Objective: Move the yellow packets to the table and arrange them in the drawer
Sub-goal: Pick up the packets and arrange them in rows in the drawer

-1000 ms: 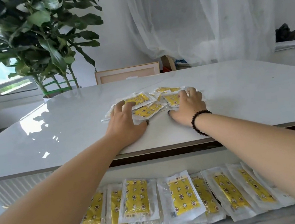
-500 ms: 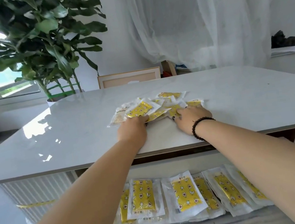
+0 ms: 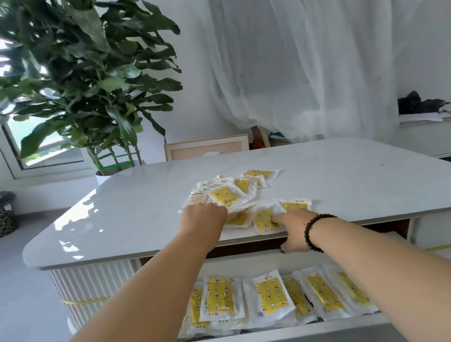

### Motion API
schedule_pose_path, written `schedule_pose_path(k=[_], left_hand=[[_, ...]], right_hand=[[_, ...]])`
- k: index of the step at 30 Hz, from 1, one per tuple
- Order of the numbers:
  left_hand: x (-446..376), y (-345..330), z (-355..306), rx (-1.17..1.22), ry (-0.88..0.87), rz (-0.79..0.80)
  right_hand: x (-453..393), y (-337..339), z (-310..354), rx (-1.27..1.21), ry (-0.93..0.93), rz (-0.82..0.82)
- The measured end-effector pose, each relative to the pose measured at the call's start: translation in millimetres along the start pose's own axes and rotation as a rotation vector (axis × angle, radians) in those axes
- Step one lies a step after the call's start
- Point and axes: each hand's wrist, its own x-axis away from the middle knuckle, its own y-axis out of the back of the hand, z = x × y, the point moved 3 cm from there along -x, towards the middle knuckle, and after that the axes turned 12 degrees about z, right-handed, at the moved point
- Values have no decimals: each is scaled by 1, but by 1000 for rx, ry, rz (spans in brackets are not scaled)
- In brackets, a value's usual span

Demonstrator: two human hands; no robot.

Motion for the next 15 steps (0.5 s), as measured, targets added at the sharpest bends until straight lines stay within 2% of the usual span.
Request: schedule_pose_path(k=[7,13,15], left_hand=[[14,-13,19,312,128,105],[13,-36,30,364,116,101],[10,-40,31,372,115,130]], right_hand=[[5,-11,1,15,-39,-82],[-1,-18,-8,-99,-40,-105],[-7,-21,-15,-65,-33,-99]])
